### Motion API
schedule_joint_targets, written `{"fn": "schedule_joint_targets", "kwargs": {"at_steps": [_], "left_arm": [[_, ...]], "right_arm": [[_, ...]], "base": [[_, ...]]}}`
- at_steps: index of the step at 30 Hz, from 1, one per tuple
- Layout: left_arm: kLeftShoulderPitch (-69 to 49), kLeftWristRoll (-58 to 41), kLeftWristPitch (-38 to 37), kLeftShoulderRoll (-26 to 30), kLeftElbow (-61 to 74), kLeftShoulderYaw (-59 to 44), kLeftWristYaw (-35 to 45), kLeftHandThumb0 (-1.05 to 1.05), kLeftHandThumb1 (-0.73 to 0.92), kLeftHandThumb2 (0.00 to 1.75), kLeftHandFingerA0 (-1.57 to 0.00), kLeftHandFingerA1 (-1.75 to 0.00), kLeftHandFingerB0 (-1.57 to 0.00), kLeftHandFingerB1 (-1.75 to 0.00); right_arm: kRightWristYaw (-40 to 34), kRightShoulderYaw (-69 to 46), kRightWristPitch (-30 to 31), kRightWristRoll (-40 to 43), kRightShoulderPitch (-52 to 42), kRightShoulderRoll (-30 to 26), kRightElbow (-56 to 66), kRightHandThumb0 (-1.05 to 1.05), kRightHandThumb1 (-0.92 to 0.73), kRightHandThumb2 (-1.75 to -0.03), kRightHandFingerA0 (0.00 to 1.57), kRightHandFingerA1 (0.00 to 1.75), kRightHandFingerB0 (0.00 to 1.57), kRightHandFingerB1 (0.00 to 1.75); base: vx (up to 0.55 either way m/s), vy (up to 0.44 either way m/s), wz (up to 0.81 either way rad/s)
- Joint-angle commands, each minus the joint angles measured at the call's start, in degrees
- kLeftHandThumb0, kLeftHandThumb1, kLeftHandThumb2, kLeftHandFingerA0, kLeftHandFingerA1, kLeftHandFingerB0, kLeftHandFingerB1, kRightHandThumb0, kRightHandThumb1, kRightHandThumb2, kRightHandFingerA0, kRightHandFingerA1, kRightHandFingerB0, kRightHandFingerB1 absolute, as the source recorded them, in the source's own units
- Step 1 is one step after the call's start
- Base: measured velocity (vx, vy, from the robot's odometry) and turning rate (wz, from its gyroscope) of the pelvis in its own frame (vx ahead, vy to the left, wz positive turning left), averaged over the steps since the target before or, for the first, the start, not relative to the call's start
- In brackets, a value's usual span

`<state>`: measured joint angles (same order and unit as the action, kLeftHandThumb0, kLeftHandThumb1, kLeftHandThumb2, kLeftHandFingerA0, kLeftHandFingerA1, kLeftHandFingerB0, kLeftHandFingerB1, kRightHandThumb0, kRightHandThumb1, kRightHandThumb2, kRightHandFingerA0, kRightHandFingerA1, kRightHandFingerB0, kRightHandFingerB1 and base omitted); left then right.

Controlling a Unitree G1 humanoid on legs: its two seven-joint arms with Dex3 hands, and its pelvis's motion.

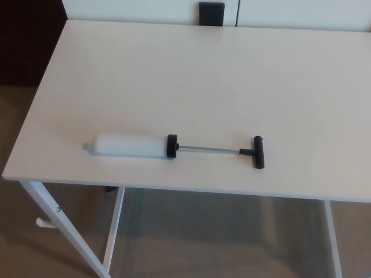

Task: The robot walks towards a desk on which an air pump is kept in the middle. It lifts it up and holds it with its left hand and uses its right hand to compress it by pushing its handle inwards.

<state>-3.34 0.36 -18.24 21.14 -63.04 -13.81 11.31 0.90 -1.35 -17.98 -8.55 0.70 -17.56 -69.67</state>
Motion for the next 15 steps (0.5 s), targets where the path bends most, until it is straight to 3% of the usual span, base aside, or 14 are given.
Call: {"fn": "schedule_joint_targets", "kwargs": {"at_steps": [1,3,4,6,7,9,11,12,13,15], "left_arm": [[-9.12,-12.77,-1.64,0.66,22.21,-12.41,-2.5,-0.64,0.42,0.74,-0.11,-0.43,-0.16,-0.41],[-10.35,-14.37,-1.42,1.04,25.96,-14.85,-2.47,-0.64,0.42,0.74,-0.11,-0.43,-0.16,-0.41],[-11.18,-15.98,-0.7,1.94,29.52,-17.56,-2.53,-0.64,0.51,0.56,-0.15,-0.32,-0.18,-0.29],[-11.7,-16.86,0.04,2.45,31.94,-19.32,-2.57,-0.64,0.51,0.56,-0.15,-0.32,-0.18,-0.29],[-12.21,-18.45,1.38,3.86,40.22,-23.27,-3.43,-0.34,0.31,0.89,-0.01,-0.51,0.0,-0.48],[-11.26,-20.36,2.38,6.95,54.24,-29.25,-5.24,-0.35,0.28,0.88,-0.01,-0.52,0.0,-0.48],[-10.88,-20.3,2.68,7.25,55.6,-29.84,-5.36,-0.35,0.28,0.88,-0.01,-0.52,0.0,-0.48],[-9.19,-20.16,3.27,8.87,61.22,-30.99,-5.71,-0.69,0.45,0.76,-0.09,-0.42,-0.15,-0.39],[-6.24,-19.96,3.9,11.29,66.64,-31.3,-5.42,-0.61,0.53,0.56,-0.15,-0.31,-0.2,-0.27],[-4.13,-19.81,4.45,12.97,70.49,-31.52,-5.17,-0.61,0.53,0.56,-0.15,-0.31,-0.2,-0.27]], "right_arm": [[-0.51,-0.03,0.29,0.1,-0.21,-0.58,0.29,-0.56,-0.57,-0.93,0.33,0.54,0.2,0.45],[-0.4,-0.08,0.17,0.17,-0.21,-0.73,0.47,-0.56,-0.57,-0.93,0.33,0.54,0.2,0.45],[-0.36,-0.11,0.3,0.21,-0.01,-0.82,0.68,-0.57,-0.57,-0.93,0.33,0.54,0.2,0.45],[-0.35,-0.12,0.43,0.24,0.14,-0.87,0.81,-0.57,-0.57,-0.93,0.33,0.54,0.2,0.45],[-0.37,-0.01,0.56,0.13,0.7,-0.88,0.94,-0.55,-0.56,-0.94,0.34,0.55,0.2,0.46],[-0.33,0.1,0.53,0.07,1.5,-0.63,0.95,-0.56,-0.56,-0.93,0.34,0.55,0.2,0.46],[-0.32,0.09,0.54,0.1,1.55,-0.56,0.94,-0.56,-0.56,-0.93,0.34,0.55,0.2,0.46],[-0.1,-0.13,0.54,0.38,1.6,-0.45,0.85,-0.57,-0.56,-0.93,0.34,0.55,0.21,0.46],[0.01,-0.26,0.66,0.56,1.62,-0.41,0.85,-0.6,-0.57,-0.92,0.33,0.54,0.22,0.46],[0.09,-0.35,0.75,0.68,1.64,-0.39,0.86,-0.6,-0.57,-0.92,0.33,0.54,0.22,0.46]], "base": [[0.0,0.0,0.0],[0.0,0.0,0.0],[0.0,0.0,0.0],[0.0,0.0,0.0],[0.0,0.0,0.0],[0.0,0.0,0.0],[0.0,0.0,0.0],[0.0,0.0,0.0],[0.0,0.0,0.0],[0.0,0.0,0.0]]}}
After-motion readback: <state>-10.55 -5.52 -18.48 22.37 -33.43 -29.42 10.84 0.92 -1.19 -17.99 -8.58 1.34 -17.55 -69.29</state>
